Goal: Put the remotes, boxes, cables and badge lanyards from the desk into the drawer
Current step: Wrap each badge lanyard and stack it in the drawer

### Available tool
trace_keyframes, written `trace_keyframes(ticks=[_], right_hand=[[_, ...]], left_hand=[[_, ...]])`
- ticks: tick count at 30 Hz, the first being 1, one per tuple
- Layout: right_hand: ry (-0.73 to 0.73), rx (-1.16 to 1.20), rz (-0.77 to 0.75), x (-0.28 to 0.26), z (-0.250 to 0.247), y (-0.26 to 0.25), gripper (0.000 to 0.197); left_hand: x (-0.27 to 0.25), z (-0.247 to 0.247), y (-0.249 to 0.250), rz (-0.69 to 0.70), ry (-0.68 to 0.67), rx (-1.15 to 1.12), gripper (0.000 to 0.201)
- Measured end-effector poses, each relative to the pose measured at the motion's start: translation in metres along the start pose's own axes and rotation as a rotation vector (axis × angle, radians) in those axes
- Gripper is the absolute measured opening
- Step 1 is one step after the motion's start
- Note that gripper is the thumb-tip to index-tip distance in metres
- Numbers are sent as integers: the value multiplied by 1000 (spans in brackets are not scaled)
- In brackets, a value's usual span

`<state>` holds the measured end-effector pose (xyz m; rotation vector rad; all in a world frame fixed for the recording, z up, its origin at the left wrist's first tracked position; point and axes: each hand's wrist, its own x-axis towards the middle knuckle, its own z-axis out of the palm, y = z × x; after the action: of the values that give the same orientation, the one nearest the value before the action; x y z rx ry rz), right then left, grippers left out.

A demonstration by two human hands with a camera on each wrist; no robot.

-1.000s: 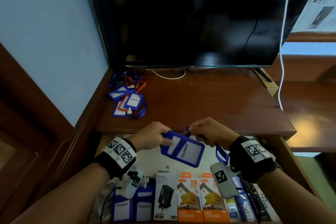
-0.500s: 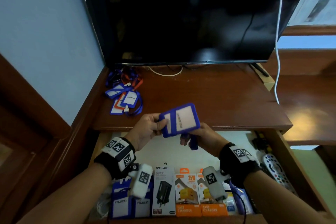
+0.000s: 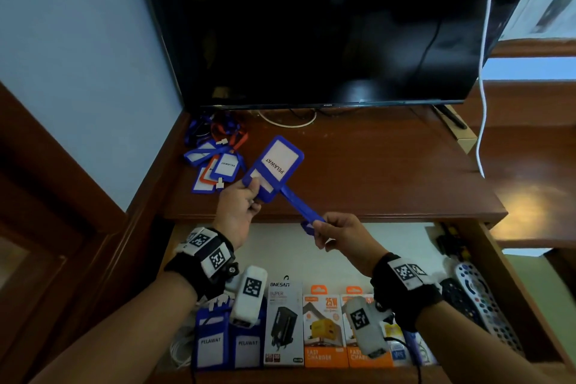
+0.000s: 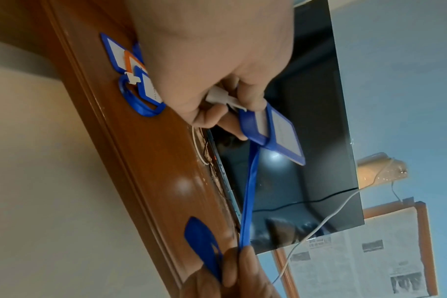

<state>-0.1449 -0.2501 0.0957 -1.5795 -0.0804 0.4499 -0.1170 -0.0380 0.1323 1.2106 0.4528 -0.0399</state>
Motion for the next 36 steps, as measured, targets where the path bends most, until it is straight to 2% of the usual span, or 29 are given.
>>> trace_keyframes(ticks=[4, 7, 9, 13, 17, 20, 23, 26, 29, 30, 33, 35, 36], right_hand=[[4, -179, 11, -6, 9, -9, 33], [26, -177, -28, -12, 15, -33, 35], [9, -103, -48, -16, 17, -52, 33], [-29, -20, -62, -17, 14, -74, 32], [97, -28, -27, -16, 6, -73, 34], [144, 93, 49, -19, -2, -70, 32], [133, 212, 65, -19, -8, -72, 27], [101, 185, 15, -9, -10, -70, 26], [-29, 156, 19, -3, 3, -62, 44], [-63, 157, 20, 0, 11, -58, 43], [-69, 198, 61, 13, 42, -48, 33], [-61, 226, 121, 19, 64, -44, 19], [-70, 237, 150, 22, 73, -41, 19]], left_hand=[[5, -3, -9, 83, 139, 258, 13], [5, -3, -20, 146, 106, 523, 11], [1, -4, -27, 203, 9, 719, 14], [-13, 4, -37, 345, -300, 1078, 7], [-21, 7, -37, 358, -556, 1168, 6], [-24, 2, -33, 328, -696, 1044, 3], [-31, -3, -20, 213, -728, 714, 6], [-33, -7, -4, 226, -693, 468, 24], [-33, -6, 3, 242, -672, 297, 33], [-34, -6, 4, 245, -658, 243, 34], [-34, -15, -1, 205, -594, 24, 42], [-33, -26, -5, 150, -521, -114, 37], [-33, -32, -8, 131, -478, -168, 34]])
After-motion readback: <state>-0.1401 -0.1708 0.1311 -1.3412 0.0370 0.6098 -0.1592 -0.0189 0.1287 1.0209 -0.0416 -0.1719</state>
